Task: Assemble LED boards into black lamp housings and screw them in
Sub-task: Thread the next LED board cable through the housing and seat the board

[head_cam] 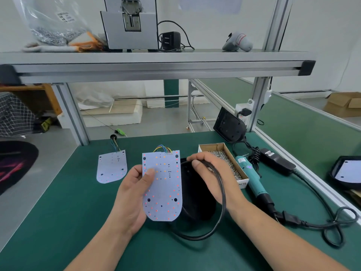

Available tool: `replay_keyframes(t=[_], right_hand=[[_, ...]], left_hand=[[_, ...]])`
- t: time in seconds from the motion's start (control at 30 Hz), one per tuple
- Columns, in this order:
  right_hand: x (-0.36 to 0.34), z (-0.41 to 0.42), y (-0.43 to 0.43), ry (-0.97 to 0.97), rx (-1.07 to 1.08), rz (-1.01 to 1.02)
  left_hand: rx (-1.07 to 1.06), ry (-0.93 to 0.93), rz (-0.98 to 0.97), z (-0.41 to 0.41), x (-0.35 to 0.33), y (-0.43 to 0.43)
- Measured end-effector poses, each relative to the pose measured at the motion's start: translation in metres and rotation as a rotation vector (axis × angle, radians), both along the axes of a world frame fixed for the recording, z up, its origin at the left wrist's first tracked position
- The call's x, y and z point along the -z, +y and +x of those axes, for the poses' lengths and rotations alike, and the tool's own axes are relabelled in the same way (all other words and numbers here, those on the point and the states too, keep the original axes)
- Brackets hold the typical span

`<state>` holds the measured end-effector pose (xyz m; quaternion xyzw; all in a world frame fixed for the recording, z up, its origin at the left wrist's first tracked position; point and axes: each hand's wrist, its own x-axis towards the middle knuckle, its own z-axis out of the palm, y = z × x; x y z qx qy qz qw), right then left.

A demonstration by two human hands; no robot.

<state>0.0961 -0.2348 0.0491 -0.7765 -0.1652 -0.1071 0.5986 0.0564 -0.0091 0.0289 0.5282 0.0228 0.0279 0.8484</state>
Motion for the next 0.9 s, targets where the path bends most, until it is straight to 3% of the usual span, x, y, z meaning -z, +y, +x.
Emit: replay_keyframes(t=[0.17,0.47,0.9], right_hand=[[-0.004,0.0,-0.009,0.011,-0.077,0.201],[-0.006,-0.001,-0.002,0.055,-0.195,0.025],[-0.007,-0.005,0.002,0.02,-0.102,0.176]], left_hand=[[0.047,-0.07,-0.024,-0.003,-0.005,-0.004],[0.111,-0.098,-0.096,-0.006,-0.01,-0.002],[0.29,0.054,-0.284,-0.009,-0.009,0.004]])
